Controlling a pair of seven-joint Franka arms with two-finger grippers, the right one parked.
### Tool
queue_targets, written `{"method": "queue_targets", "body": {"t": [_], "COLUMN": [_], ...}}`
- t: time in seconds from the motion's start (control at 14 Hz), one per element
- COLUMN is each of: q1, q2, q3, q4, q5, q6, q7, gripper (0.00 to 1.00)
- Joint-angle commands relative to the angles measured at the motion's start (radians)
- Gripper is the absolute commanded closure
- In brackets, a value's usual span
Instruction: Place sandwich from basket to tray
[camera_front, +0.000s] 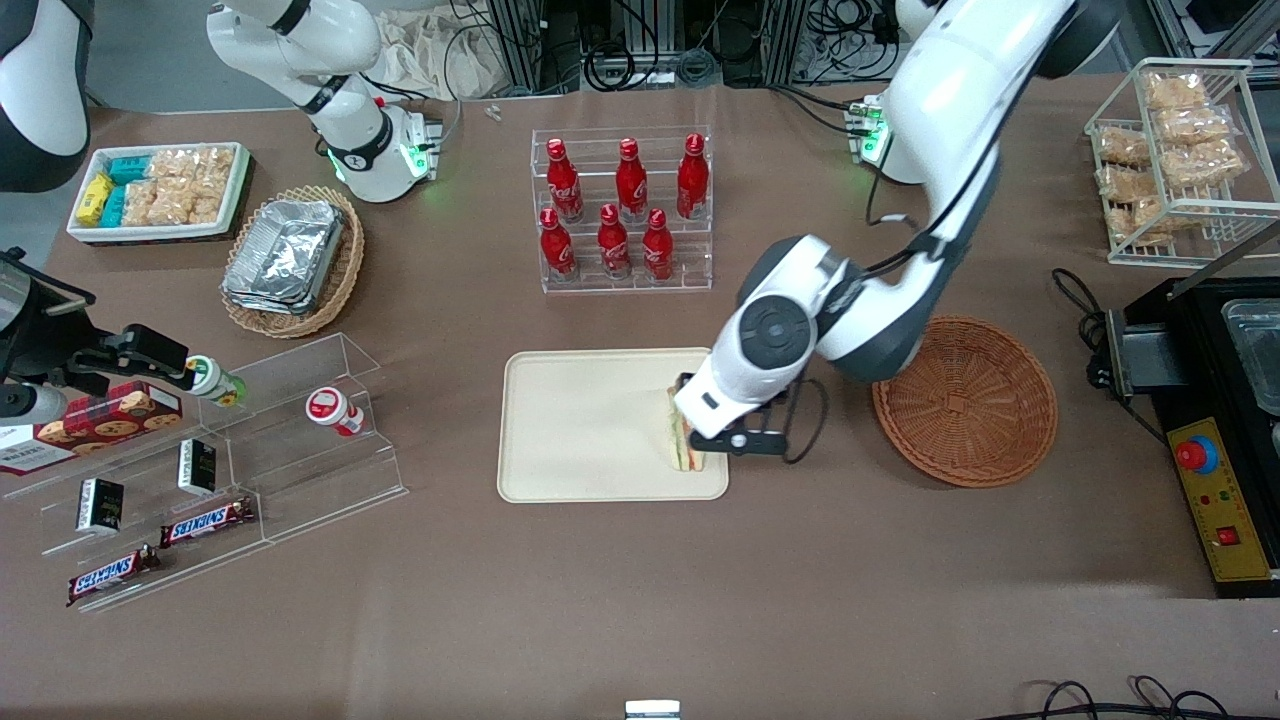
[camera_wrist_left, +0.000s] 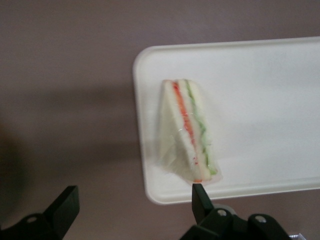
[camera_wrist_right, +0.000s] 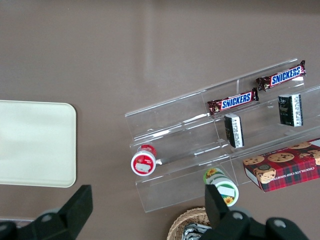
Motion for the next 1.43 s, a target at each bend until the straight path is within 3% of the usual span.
{"method": "queue_targets", "body": {"t": [0.0,0.29,0.64,0.93,1.36], "q1": [0.086,0.27,0.448,0.542,0.594], "q2": [-0.159,-0.305,-0.419,-0.43,-0.41], "q3": [-0.001,-0.003,0.0,0.005,0.018], "q4": [-0.068,-0.073,-0.067,-0.019,0.064], "q5": [0.002,-0.014,-0.012,0.002,-0.001], "q6": [-0.127,-0.345,-0.479,-0.485,-0.485], "q7": [0.09,0.302,0.465,0.467,0.467], "gripper": [0.0,0.0,0.0,0.0,0.0]}}
